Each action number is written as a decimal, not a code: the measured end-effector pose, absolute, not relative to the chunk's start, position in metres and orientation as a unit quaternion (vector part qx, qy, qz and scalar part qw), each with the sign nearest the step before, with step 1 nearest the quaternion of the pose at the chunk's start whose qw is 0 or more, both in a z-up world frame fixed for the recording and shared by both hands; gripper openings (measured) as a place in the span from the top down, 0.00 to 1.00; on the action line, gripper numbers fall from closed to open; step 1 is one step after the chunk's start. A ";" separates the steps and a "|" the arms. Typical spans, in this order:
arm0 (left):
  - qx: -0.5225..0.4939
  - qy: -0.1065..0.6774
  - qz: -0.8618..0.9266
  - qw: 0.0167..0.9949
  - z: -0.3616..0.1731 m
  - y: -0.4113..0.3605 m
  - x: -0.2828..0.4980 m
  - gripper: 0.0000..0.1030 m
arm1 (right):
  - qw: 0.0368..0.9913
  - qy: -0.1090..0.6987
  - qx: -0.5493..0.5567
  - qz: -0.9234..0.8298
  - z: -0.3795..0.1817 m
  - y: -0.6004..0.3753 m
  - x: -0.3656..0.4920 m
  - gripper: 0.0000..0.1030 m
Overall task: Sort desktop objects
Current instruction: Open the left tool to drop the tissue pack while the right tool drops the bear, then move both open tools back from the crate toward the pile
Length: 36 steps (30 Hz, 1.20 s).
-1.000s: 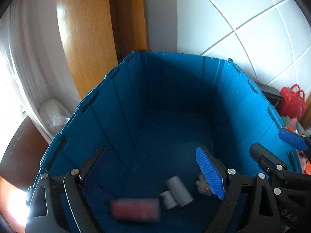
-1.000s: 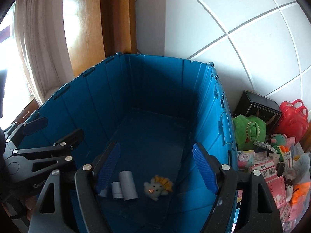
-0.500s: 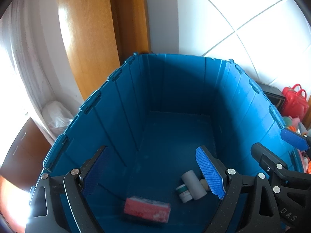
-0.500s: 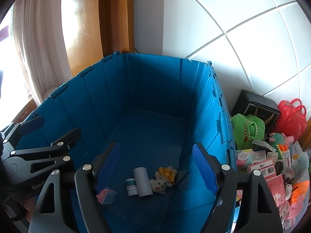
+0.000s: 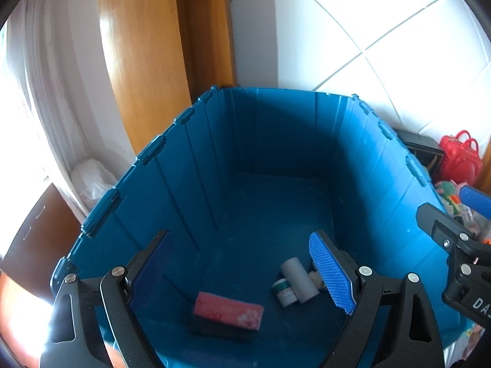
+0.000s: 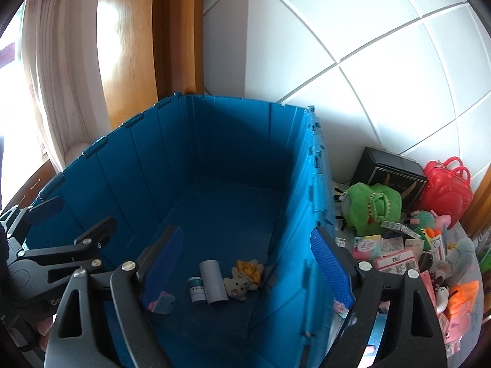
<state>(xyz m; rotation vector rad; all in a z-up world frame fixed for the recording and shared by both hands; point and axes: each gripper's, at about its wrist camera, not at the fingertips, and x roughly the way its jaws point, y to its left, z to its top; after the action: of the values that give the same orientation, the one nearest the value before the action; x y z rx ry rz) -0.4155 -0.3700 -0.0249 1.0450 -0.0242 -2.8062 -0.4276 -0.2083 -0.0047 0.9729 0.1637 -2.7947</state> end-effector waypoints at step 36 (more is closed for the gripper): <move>0.341 -0.061 -0.934 -0.085 -0.053 -0.024 -0.255 0.12 | -0.068 -0.039 0.347 -0.934 -0.051 0.174 -0.214 0.00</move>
<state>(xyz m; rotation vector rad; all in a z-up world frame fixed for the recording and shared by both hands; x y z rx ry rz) -0.2548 -0.0240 -0.0533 1.1346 -0.2039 -3.1050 -0.2139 0.1738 -0.0508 1.1410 -0.1270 -3.0711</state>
